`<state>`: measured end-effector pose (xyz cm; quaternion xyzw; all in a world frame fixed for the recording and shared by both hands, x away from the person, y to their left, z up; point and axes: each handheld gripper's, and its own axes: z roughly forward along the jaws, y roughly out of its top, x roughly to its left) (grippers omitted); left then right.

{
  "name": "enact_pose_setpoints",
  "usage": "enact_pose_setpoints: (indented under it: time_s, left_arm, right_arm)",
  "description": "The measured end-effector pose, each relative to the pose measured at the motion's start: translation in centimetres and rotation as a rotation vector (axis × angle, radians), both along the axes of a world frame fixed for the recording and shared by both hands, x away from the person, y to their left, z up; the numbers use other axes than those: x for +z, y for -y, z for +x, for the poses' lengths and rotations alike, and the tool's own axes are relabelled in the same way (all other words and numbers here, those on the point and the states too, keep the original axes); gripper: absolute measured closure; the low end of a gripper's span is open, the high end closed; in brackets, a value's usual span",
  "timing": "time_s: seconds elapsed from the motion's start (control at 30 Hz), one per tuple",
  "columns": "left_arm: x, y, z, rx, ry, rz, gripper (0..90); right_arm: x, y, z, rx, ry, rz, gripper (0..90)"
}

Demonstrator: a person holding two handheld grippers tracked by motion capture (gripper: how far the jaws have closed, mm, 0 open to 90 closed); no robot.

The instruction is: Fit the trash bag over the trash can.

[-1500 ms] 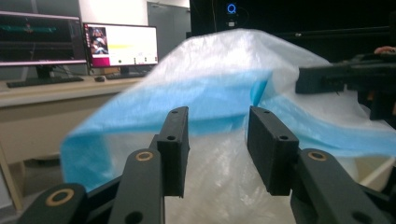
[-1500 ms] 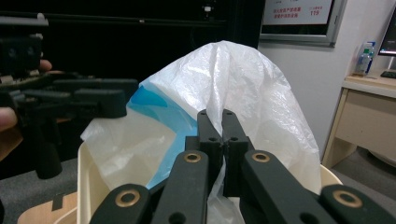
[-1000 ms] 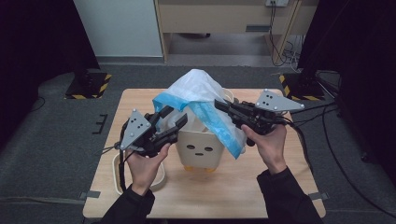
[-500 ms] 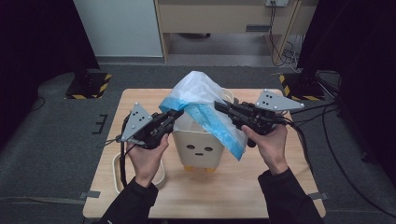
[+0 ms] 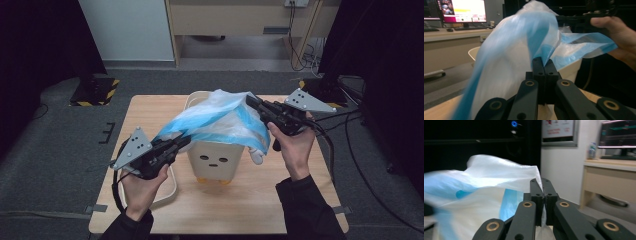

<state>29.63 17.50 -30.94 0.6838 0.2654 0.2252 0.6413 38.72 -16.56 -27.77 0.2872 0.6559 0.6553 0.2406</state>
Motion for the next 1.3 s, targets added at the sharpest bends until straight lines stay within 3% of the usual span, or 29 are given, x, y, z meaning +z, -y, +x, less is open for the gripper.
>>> enact_pose_setpoints:
  time_s: [0.2,0.27,0.33,0.47,0.53,0.63,0.73,0.83,0.97,1.0,1.03,1.17,1.23,1.3]
  left_arm:
    - [-1.1,-0.6,-1.1,-0.033,-0.042,0.016,89.8]
    - [-1.3,-0.7,-1.4,-0.046,-0.05,0.009,89.9]
    - [-1.1,-0.7,-1.6,-0.072,-0.064,-0.022,89.8]
    - [-0.7,-0.4,-1.5,-0.089,-0.051,-0.076,89.8]
    - [-0.8,-0.2,-1.4,-0.099,-0.055,-0.075,89.8]
    - [-1.5,0.1,-1.4,-0.13,-0.105,-0.084,89.8]
    - [-2.1,-0.1,-1.2,-0.125,-0.133,-0.078,89.8]
    - [-2.5,-0.4,-1.0,-0.085,-0.109,-0.037,89.8]
    - [-2.7,0.1,-0.8,-0.043,-0.07,0.006,89.6]
    - [-2.7,0.1,-0.8,-0.027,-0.061,-0.001,85.4]
    - [-2.6,0.1,-0.8,-0.009,-0.046,0.0,74.5]
    - [-1.8,-0.5,-1.3,0.046,0.009,-0.03,53.9]
    - [-1.3,-0.7,-1.6,0.073,0.028,-0.056,47.1]
    - [-0.8,-0.9,-1.6,0.084,0.041,-0.065,43.3]
  right_arm:
    - [-1.4,1.2,0.9,-0.061,-0.042,-0.024,89.2]
    - [-1.7,1.3,1.1,-0.091,-0.046,-0.068,88.1]
    - [-1.9,1.3,1.3,-0.086,-0.053,-0.062,88.2]
    - [-1.8,1.4,1.3,-0.075,-0.05,-0.035,88.7]
    - [-1.8,1.4,1.2,-0.071,-0.048,-0.043,88.5]
    - [-2.1,1.5,1.1,-0.065,-0.064,-0.059,88.3]
    - [-2.7,2.0,1.2,-0.071,-0.08,-0.059,88.5]
    - [-3.4,2.4,1.5,-0.069,-0.088,-0.052,88.3]
    - [-4.0,1.8,1.8,-0.074,-0.066,-0.077,87.2]
    - [-4.1,1.6,1.8,-0.072,-0.049,-0.08,85.4]
    - [-4.2,1.6,1.7,-0.072,-0.037,-0.076,83.3]
    - [-3.7,2.0,1.2,-0.037,0.001,-0.018,73.7]
    - [-3.3,2.4,0.9,-0.02,0.018,0.012,67.3]
    - [-2.9,2.8,0.5,-0.01,0.033,0.011,60.7]
